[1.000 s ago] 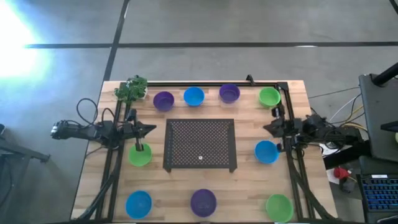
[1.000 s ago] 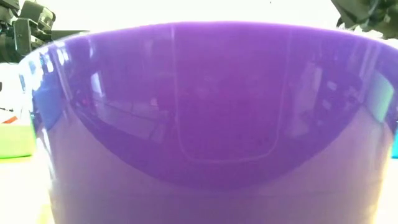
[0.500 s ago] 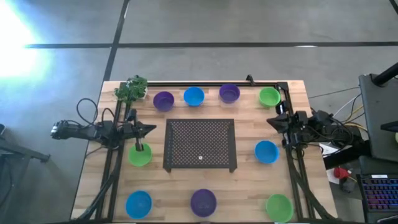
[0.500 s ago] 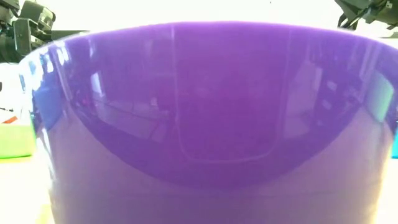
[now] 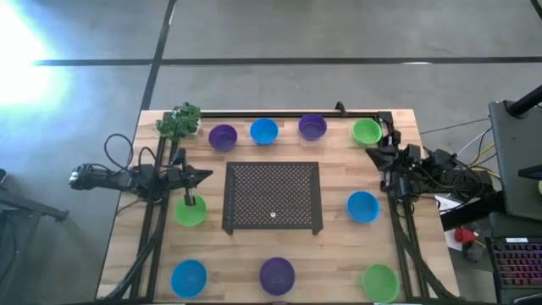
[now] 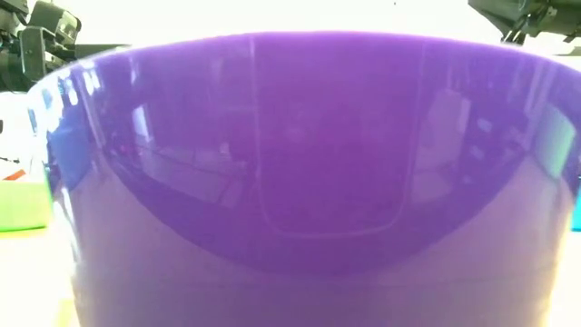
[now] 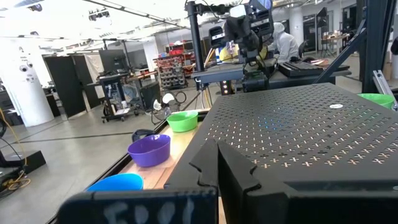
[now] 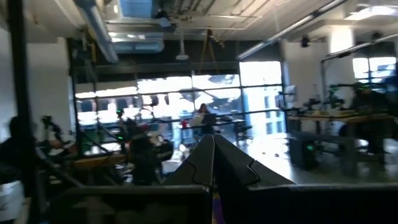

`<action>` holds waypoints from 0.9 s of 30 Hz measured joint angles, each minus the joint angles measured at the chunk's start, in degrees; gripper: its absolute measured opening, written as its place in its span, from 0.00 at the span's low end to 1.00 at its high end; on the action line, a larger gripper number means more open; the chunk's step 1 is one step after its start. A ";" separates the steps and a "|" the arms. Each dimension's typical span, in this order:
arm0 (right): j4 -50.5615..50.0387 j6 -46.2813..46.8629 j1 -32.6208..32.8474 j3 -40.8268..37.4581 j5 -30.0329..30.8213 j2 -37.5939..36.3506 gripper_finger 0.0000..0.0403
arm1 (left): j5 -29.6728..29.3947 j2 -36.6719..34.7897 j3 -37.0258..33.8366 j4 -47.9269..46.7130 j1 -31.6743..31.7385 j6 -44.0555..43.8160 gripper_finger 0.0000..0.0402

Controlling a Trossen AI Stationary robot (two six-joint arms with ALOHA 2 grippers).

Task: Pick & Place Mini bowls
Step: Put the top right green bowl on the shelf

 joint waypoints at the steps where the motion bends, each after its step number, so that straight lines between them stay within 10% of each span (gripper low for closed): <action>1: -1.01 -0.20 0.02 0.36 1.91 0.46 0.02 | 0.00 0.00 0.00 -0.01 0.02 0.01 0.00; 13: -12.12 3.38 0.00 9.25 26.74 15.51 0.02 | 0.00 0.00 0.00 -0.01 0.04 0.00 0.00; 27: -17.67 4.94 -0.13 18.92 28.74 34.69 0.02 | 0.00 -0.02 0.00 0.01 0.02 0.00 0.00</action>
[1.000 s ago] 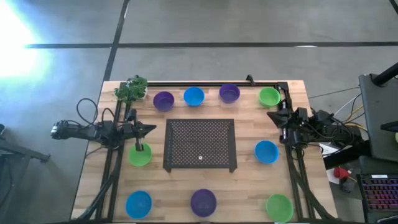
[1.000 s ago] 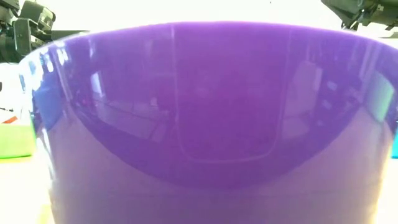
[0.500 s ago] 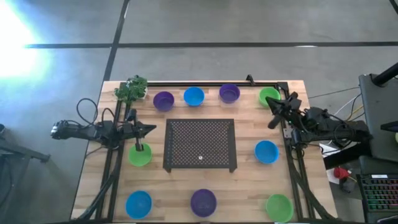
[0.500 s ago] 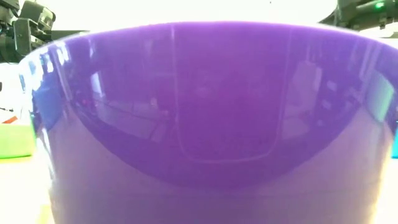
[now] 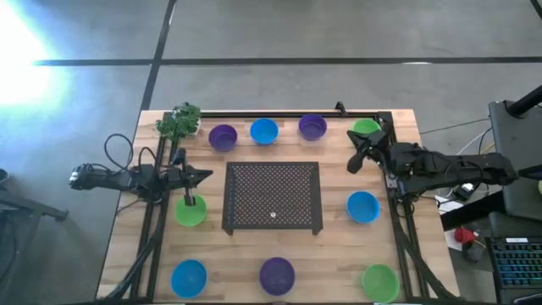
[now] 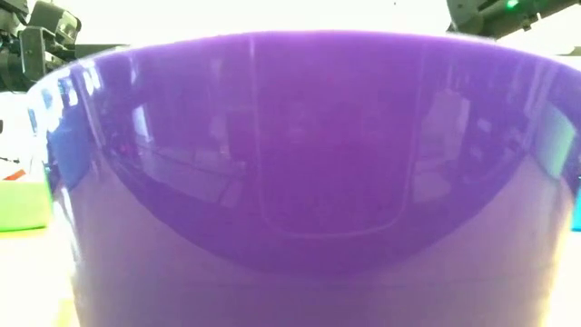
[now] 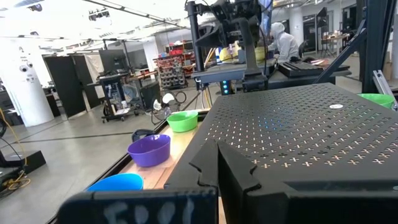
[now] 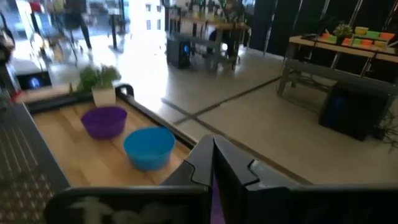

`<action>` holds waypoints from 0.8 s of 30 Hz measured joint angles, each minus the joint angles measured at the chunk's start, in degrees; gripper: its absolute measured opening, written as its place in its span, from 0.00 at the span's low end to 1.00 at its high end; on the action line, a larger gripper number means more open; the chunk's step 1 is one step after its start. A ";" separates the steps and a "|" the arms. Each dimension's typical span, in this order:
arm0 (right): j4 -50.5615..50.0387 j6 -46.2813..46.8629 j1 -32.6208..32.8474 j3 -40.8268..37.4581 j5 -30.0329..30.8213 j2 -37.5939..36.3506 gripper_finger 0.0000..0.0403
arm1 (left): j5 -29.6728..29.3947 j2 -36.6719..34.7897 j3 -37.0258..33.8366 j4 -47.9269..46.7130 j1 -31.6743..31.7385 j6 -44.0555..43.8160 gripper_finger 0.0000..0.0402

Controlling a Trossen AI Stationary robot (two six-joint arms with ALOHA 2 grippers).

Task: Pick & Place Mini bowls
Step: Put the top right green bowl on the shelf

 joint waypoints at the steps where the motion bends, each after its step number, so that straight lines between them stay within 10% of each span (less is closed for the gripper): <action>1: -1.08 0.54 0.00 0.42 -0.01 0.95 0.02 | 0.00 0.01 0.00 -0.01 0.00 0.00 0.00; 24: -22.30 20.56 -20.21 4.31 -6.71 12.17 0.02 | -0.15 0.02 0.00 2.49 -0.04 0.02 0.00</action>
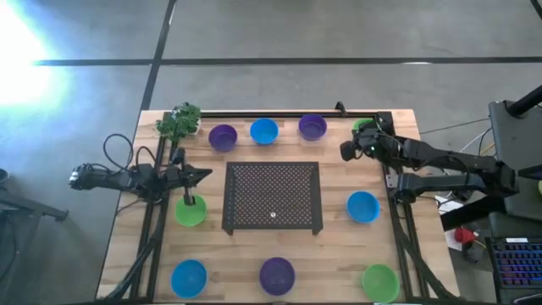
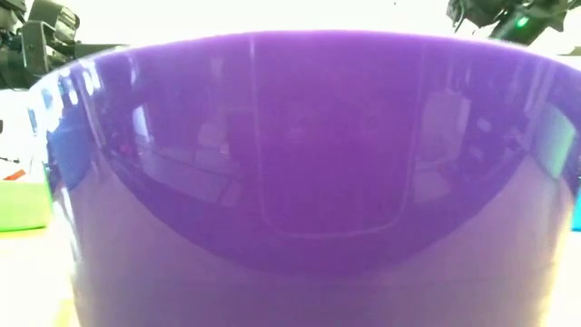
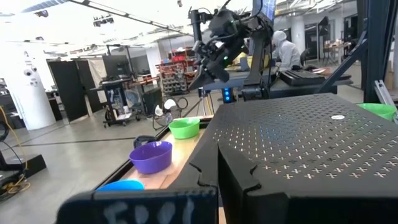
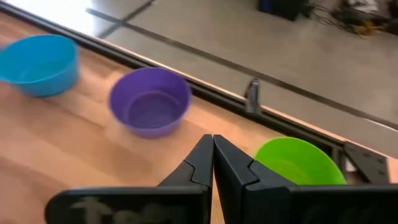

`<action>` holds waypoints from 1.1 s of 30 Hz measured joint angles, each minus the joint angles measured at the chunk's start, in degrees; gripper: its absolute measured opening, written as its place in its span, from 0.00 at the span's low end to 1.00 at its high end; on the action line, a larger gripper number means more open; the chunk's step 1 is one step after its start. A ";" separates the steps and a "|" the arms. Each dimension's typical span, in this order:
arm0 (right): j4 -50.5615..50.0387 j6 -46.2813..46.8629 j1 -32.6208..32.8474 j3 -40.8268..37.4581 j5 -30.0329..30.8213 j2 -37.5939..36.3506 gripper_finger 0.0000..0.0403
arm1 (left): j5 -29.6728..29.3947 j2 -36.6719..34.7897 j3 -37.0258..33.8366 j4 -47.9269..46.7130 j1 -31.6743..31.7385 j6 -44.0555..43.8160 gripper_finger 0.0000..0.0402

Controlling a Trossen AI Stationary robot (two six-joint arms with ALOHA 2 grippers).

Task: Pick & Place Mini bowls
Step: Put the top right green bowl on the shelf

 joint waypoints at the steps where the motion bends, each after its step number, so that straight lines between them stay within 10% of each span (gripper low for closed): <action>1: 0.02 -0.13 -0.79 0.00 0.04 0.52 0.02 | 0.00 -0.02 0.00 0.12 0.00 0.00 0.00; 22: 0.47 3.08 -8.78 -0.31 0.16 6.99 0.03 | 0.11 0.00 0.00 0.68 0.07 0.02 0.00; 33: 0.36 3.24 -14.61 -0.31 -8.27 6.82 0.25 | 0.13 -0.02 0.00 0.75 0.04 0.35 0.00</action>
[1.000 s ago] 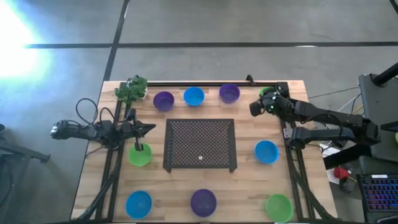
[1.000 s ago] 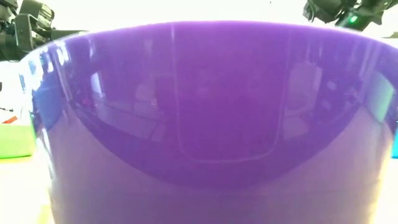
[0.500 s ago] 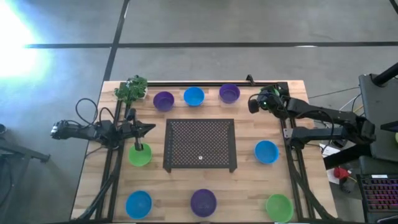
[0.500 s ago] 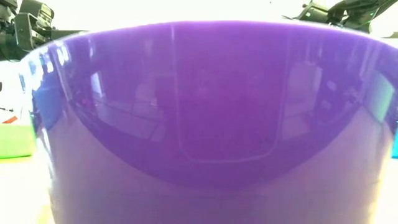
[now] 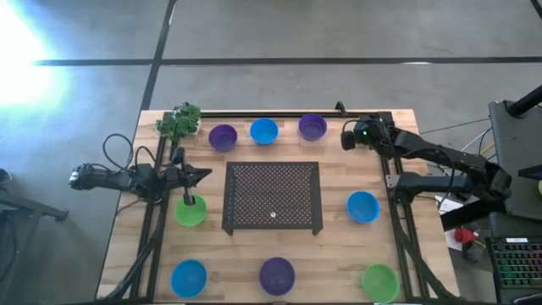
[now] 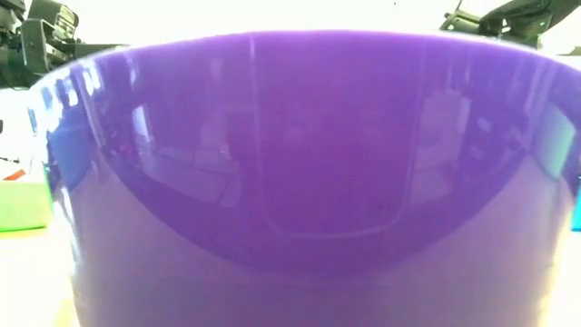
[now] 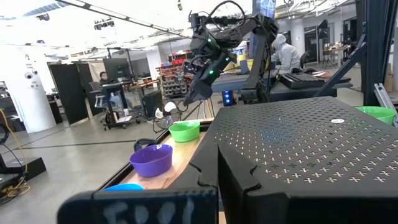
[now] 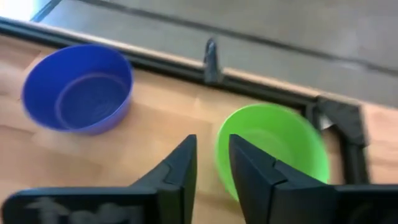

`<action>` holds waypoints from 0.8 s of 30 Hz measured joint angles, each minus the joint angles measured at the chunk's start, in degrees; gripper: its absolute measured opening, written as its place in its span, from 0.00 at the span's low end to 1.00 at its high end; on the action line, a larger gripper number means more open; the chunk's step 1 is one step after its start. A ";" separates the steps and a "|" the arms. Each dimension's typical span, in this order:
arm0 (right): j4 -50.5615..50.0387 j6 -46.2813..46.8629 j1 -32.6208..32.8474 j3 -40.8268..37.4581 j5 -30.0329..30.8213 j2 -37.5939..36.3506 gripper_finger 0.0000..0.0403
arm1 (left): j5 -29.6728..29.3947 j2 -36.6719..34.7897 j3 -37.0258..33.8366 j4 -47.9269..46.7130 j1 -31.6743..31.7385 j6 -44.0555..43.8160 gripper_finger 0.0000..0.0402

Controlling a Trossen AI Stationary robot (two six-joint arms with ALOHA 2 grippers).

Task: Pick & Place Mini bowls
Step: Put the top right green bowl on the shelf

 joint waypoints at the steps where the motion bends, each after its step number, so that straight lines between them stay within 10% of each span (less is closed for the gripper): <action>1: 0.00 -0.05 -0.95 0.00 -2.76 0.00 0.26 | 0.00 0.02 0.00 0.00 0.00 0.00 0.00; 6: -0.01 -0.49 -6.03 0.00 -11.81 0.88 0.32 | 0.00 0.01 0.00 0.06 0.00 0.04 0.00; 24: -1.39 -3.30 -11.88 0.00 -15.23 14.34 0.33 | 0.02 0.02 0.72 0.15 -0.04 -1.17 0.00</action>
